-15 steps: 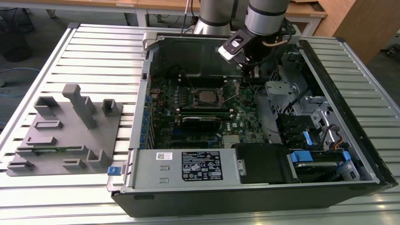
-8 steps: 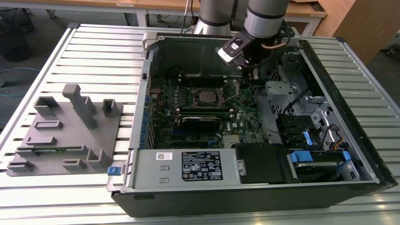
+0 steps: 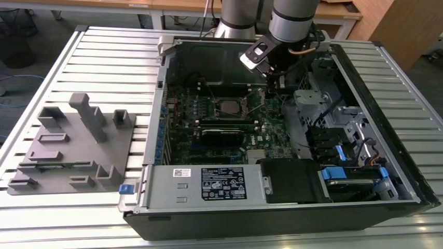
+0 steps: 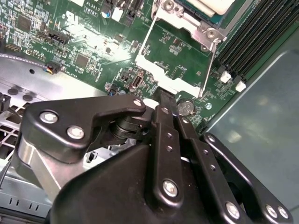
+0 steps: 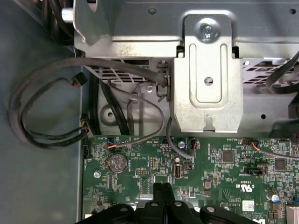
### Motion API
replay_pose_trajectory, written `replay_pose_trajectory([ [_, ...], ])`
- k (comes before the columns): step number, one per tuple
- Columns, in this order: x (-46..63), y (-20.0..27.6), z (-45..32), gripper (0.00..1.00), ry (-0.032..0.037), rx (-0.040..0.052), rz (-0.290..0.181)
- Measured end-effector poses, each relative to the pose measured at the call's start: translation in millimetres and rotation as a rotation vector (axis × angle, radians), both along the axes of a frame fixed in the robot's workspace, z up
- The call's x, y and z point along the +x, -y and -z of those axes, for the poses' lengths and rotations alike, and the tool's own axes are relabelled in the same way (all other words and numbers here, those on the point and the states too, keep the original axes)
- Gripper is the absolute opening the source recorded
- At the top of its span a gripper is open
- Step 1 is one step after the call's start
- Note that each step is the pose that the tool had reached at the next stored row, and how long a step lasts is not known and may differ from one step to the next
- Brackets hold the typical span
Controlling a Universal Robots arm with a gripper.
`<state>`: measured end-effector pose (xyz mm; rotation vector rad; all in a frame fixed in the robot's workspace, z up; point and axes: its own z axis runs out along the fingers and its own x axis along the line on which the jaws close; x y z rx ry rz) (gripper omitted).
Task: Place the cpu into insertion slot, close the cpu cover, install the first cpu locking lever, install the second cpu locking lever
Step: 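Close the cpu cover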
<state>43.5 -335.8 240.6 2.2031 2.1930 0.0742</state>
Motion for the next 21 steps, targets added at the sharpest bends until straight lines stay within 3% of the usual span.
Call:
replay_pose_trajectory([
  [4,-5.5,-0.4,0.0,0.11,0.0065,-0.0014,0.0],
  [17,-5.7,-0.5,0.0,0.11,0.0067,-0.0025,0.0],
  [19,-5.7,-0.5,0.0,0.11,0.0043,-0.0028,0.0],
  [21,-5.7,-0.5,0.2,0.11,-0.0039,-0.0026,0.0],
])
